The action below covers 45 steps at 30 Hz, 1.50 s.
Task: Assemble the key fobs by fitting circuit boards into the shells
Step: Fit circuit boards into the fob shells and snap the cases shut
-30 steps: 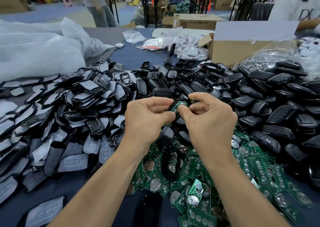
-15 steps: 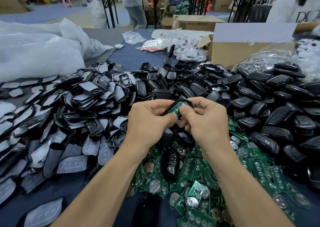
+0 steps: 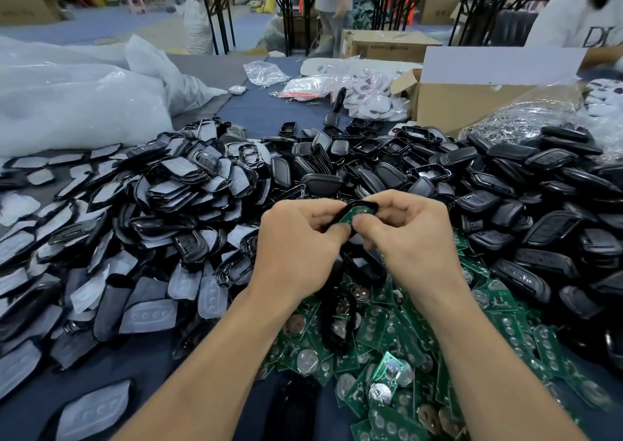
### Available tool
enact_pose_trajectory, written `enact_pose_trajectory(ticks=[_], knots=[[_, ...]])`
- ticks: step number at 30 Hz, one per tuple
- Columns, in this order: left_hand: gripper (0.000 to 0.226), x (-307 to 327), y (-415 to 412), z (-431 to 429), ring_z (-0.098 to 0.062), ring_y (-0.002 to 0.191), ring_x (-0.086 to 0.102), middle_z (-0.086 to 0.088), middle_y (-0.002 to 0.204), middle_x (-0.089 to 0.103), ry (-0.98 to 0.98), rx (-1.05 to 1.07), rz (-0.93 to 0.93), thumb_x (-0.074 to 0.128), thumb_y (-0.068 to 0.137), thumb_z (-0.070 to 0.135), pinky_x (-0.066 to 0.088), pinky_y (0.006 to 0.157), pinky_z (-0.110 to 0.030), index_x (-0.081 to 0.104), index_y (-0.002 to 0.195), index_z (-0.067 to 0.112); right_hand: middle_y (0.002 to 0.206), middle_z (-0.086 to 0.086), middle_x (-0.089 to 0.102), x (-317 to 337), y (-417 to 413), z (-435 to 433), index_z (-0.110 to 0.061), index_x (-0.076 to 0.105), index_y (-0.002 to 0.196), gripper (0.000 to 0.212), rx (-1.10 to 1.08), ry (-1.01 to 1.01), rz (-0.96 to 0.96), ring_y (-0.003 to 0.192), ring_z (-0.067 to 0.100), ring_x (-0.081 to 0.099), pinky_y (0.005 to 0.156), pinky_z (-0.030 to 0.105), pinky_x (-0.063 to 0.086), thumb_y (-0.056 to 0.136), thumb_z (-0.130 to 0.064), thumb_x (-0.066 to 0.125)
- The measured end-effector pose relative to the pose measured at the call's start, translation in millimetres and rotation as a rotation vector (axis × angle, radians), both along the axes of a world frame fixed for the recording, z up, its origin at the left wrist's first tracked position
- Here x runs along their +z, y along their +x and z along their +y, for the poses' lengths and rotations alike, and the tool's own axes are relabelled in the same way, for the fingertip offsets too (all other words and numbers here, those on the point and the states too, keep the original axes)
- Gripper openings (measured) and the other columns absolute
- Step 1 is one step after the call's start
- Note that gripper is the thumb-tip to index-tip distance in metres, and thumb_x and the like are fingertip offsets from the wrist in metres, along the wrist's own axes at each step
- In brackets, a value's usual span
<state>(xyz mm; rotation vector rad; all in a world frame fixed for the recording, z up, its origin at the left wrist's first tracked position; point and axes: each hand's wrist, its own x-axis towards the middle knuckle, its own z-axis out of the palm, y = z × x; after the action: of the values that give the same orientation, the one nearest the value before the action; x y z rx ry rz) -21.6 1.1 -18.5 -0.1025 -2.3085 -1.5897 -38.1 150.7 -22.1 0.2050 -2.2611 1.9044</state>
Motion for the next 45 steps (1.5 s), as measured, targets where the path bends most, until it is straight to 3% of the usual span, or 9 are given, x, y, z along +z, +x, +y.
enact_pose_trajectory(ticks=[3,8,13,17,20,33,37,41,45], knots=[[0.055,7.6,-2.1,-3.0,0.005,0.076,0.075,0.034,0.076,0.072,0.098,0.127,0.016,0.083,0.083,0.005,0.06,0.072,-0.015,0.073,0.094,0.058,0.066,-0.002,0.075,-0.6,-0.4,-2.4,-0.031,0.079,0.088,0.012,-0.055,0.013,-0.018,0.047,0.005,0.06,0.051,0.023,0.046,0.081,-0.02,0.077],[0.025,21.0,-14.5,-49.0,-0.018,0.072,0.079,0.0,0.082,0.081,0.601,0.34,-0.024,0.079,0.084,-0.006,0.059,0.06,-0.019,0.08,0.087,0.019,0.078,-0.024,0.075,6.3,6.8,-9.1,-0.035,0.08,0.089,0.02,-0.053,0.266,0.028,0.071,0.001,0.072,0.065,0.019,0.059,0.088,-0.016,0.076],[0.016,31.2,-14.6,-88.2,-0.018,0.054,0.07,-0.009,0.067,0.072,0.933,0.487,0.035,0.071,0.088,-0.008,0.055,0.051,-0.022,0.069,0.081,0.006,0.07,-0.017,0.07,24.6,13.0,-51.2,-0.029,0.082,0.092,0.023,0.189,0.523,0.05,0.04,-0.002,0.05,0.042,0.009,0.036,0.095,-0.011,0.067],[0.01,33.8,-15.6,-98.2,-0.016,0.052,0.067,-0.01,0.074,0.07,0.99,0.516,0.05,0.069,0.09,-0.004,0.053,0.051,-0.021,0.065,0.095,0.003,0.084,-0.017,0.07,37.3,4.9,-88.3,-0.024,0.08,0.112,0.024,0.273,0.691,0.1,0.069,-0.014,0.06,0.065,0.006,0.045,0.099,-0.018,0.061],[0.014,35.2,-15.1,-98.8,-0.019,0.051,0.067,-0.01,0.072,0.071,1.025,0.531,0.049,0.07,0.088,-0.006,0.053,0.051,-0.022,0.065,0.098,0.002,0.11,0.005,0.075,37.3,-6.2,-107.1,-0.026,0.074,0.12,0.027,0.344,0.942,0.084,0.111,0.025,0.064,0.094,0.034,0.053,0.094,-0.023,0.067],[0.012,38.3,-10.9,-102.6,-0.02,0.055,0.071,-0.006,0.066,0.074,1.083,0.519,0.035,0.075,0.084,-0.006,0.054,0.05,-0.021,0.069,0.088,0.004,0.076,-0.01,0.076,29.1,-16.8,-82.3,-0.031,0.082,0.087,0.014,0.07,0.628,-0.113,0.064,0.005,0.067,0.063,0.016,0.054,0.089,-0.018,0.076],[0.016,39.4,-9.9,-99.9,-0.019,0.054,0.07,-0.004,0.064,0.074,1.048,0.504,0.033,0.073,0.084,-0.005,0.053,0.049,-0.02,0.07,0.077,0.009,0.104,-0.005,0.079,26.2,-9.9,-81.9,-0.024,0.079,0.116,0.024,-0.04,0.612,-0.011,0.092,0.013,0.071,0.095,0.033,0.057,0.094,-0.019,0.07],[0.013,39.3,-10.7,-99.9,-0.019,0.054,0.07,-0.003,0.063,0.073,1.041,0.51,0.039,0.074,0.083,-0.005,0.053,0.049,-0.02,0.069,0.083,0.007,0.092,-0.009,0.079,30.5,-0.2,-98.8,-0.026,0.082,0.107,0.022,0.156,0.644,0.045,0.069,-0.003,0.067,0.07,0.012,0.054,0.094,-0.016,0.067],[0.01,38.4,-11.5,-101.2,-0.018,0.054,0.07,-0.003,0.064,0.072,1.04,0.51,0.042,0.072,0.085,-0.005,0.052,0.049,-0.02,0.069,0.089,0.003,0.112,0.004,0.072,26.7,4.9,-118.2,-0.031,0.066,0.133,0.042,0.354,1.01,0.06,0.105,0.026,0.064,0.089,0.036,0.051,0.092,-0.042,0.069]])
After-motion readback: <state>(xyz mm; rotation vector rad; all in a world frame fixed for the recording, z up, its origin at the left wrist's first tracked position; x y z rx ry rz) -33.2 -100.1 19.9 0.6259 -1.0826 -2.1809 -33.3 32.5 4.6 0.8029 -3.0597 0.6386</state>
